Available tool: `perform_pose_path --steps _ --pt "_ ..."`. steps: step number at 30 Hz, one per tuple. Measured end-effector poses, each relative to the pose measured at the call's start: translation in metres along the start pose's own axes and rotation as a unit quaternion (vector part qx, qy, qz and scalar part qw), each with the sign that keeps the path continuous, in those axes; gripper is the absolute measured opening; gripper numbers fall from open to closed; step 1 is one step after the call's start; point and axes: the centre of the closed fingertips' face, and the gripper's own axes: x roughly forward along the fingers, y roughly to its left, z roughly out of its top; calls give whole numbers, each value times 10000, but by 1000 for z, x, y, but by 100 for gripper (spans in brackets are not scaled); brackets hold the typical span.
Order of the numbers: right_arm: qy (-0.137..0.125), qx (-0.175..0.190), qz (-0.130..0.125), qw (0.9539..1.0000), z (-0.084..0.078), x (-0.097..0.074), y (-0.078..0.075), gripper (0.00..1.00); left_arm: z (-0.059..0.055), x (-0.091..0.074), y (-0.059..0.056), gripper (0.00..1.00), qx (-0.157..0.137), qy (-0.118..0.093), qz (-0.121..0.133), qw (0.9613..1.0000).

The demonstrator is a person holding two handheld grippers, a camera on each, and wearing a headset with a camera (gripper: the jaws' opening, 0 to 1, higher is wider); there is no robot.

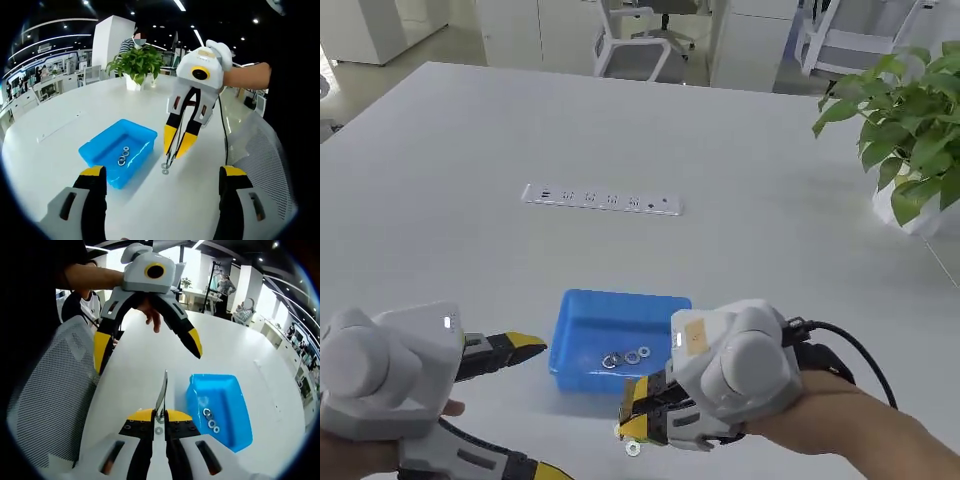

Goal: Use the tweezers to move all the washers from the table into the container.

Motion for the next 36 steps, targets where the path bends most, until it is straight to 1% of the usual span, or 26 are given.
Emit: perform_pose_path --steps 10,18,27,36 --pt "-35 -96 -68 9999 14 -19 -11 8 -1 -1 1 99 -16 -8 26 10000" --pt "-104 -94 -91 9999 22 -30 -22 8 -3 -5 6 99 -51 -7 102 9999" --pt "-91 -125 -158 9998 22 -36 -39 8 -2 -10 9 99 -91 -69 148 9998" --pt "-59 -175 -266 9995 16 -35 -60 8 -1 -13 4 99 -141 -44 164 9998"
